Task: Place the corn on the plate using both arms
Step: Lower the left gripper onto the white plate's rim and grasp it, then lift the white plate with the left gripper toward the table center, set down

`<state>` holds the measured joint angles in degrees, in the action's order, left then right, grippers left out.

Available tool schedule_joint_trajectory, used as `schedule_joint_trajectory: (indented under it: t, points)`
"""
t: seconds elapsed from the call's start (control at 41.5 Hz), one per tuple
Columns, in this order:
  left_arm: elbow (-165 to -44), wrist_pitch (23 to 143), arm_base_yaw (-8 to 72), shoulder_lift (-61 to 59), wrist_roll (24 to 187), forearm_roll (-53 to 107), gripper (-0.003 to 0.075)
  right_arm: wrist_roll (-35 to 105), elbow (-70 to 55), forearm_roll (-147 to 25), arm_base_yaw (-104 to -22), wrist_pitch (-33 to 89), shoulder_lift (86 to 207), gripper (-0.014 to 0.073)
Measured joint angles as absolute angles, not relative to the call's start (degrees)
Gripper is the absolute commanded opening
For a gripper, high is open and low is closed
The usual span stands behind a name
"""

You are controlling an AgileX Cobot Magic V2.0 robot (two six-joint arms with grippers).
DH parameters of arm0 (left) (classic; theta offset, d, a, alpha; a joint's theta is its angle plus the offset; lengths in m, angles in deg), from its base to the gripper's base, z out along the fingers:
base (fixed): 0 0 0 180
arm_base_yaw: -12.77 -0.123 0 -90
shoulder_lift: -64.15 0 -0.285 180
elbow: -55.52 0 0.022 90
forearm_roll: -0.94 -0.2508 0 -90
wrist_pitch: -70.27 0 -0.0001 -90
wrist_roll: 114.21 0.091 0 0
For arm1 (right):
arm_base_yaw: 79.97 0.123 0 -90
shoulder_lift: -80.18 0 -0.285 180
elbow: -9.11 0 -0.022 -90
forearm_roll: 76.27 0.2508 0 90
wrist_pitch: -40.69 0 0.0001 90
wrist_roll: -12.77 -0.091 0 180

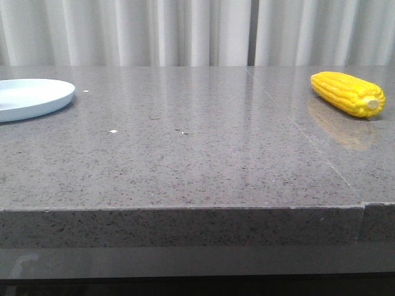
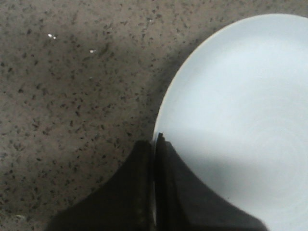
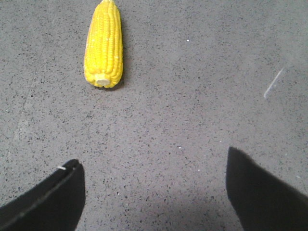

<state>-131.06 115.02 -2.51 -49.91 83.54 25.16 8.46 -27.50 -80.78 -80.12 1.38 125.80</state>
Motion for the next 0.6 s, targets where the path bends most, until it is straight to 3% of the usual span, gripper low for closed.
schedule_joint_trajectory:
  t: [0.265, 0.603]
  points:
    - [-137.38, 119.39, 2.34, -47.58, 83.54, 25.4, -0.002, 8.46, -27.5, -80.78, -80.12, 1.38, 125.8, 0.0622]
    - [-142.22, 121.67, 15.29, -47.35, 83.63, 26.34, -0.002, 8.46, -27.5, -80.78, -80.12, 1.38, 125.8, 0.0622]
